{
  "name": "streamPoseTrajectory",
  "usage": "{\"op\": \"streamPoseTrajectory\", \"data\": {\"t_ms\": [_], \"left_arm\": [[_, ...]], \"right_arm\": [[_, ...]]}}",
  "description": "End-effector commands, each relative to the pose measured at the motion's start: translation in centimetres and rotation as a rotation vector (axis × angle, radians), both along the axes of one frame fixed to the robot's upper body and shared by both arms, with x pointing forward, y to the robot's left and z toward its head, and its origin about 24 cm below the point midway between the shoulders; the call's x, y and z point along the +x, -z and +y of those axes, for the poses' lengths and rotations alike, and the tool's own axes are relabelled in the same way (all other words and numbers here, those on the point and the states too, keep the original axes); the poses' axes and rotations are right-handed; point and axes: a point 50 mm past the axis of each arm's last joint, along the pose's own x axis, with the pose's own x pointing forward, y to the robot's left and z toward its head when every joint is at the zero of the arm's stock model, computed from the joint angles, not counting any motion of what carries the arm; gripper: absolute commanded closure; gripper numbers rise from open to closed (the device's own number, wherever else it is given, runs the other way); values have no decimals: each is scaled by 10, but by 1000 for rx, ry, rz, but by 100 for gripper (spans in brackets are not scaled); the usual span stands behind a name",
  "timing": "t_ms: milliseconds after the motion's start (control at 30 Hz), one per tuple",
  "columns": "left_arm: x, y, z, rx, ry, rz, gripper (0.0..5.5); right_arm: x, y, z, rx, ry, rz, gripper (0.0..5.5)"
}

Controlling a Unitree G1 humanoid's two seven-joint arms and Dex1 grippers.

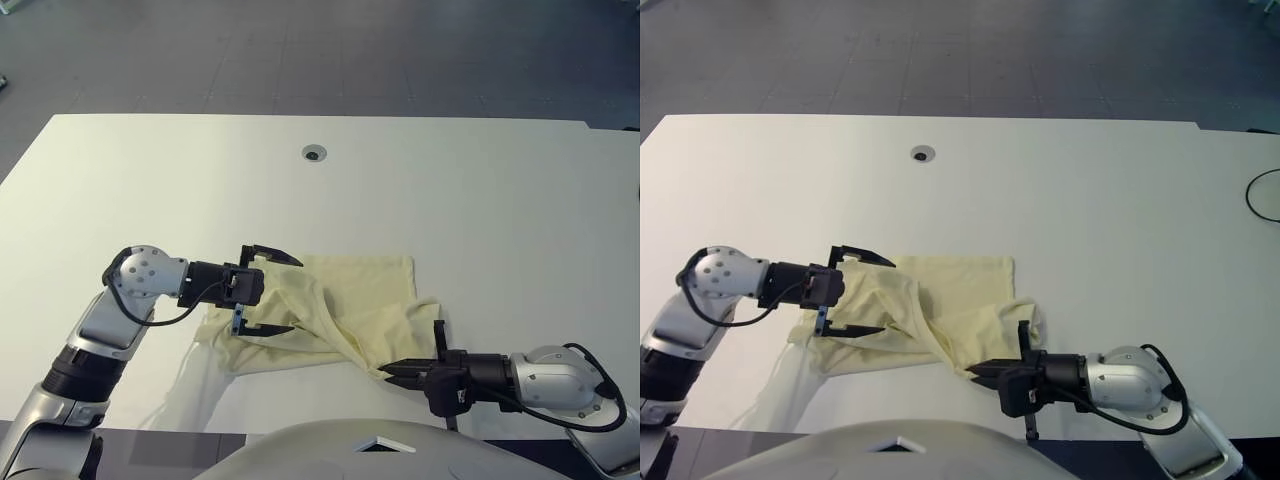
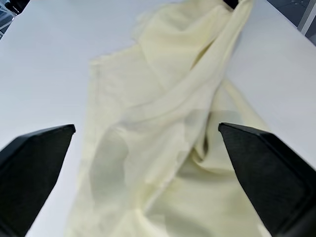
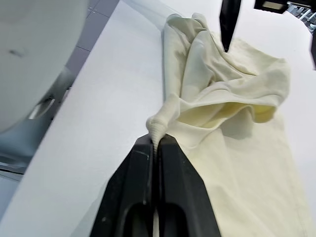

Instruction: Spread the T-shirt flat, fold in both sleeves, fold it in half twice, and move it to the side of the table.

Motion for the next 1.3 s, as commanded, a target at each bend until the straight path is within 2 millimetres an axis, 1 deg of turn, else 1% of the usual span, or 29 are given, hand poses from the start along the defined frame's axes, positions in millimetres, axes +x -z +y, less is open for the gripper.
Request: {"op": "streamPoseTrajectory", "data": {"t_ms": [33, 233, 333, 433, 467, 533, 833, 1000, 1133, 1300], "left_arm": [[18, -5, -11, 26, 33, -31, 10], [39, 2, -20, 44, 35, 22, 10], [46, 8, -20, 65, 40, 74, 10], [49, 14, -19, 93, 55, 148, 10], [49, 15, -18, 100, 64, 173, 29], [49, 15, -18, 108, 78, 212, 47], [48, 12, -19, 119, 126, 354, 196], [46, 13, -20, 123, 136, 386, 270], [45, 25, -14, 199, 114, 384, 348], [49, 31, -16, 217, 95, 343, 437]], "right_arm": [[-7, 5, 2, -24, -31, 19, 547], [-11, 8, 4, -37, -51, 21, 547], [-11, 9, 5, -39, -56, 17, 547], [-11, 9, 5, -44, -58, 8, 547], [-10, 10, 5, -46, -57, 5, 550], [-9, 11, 5, -49, -56, 0, 550], [-6, 14, 7, -54, -49, -21, 550], [-5, 16, 7, -57, -44, -27, 550], [-5, 15, 8, -51, -44, -30, 550], [-6, 15, 9, -49, -47, -27, 550]]}}
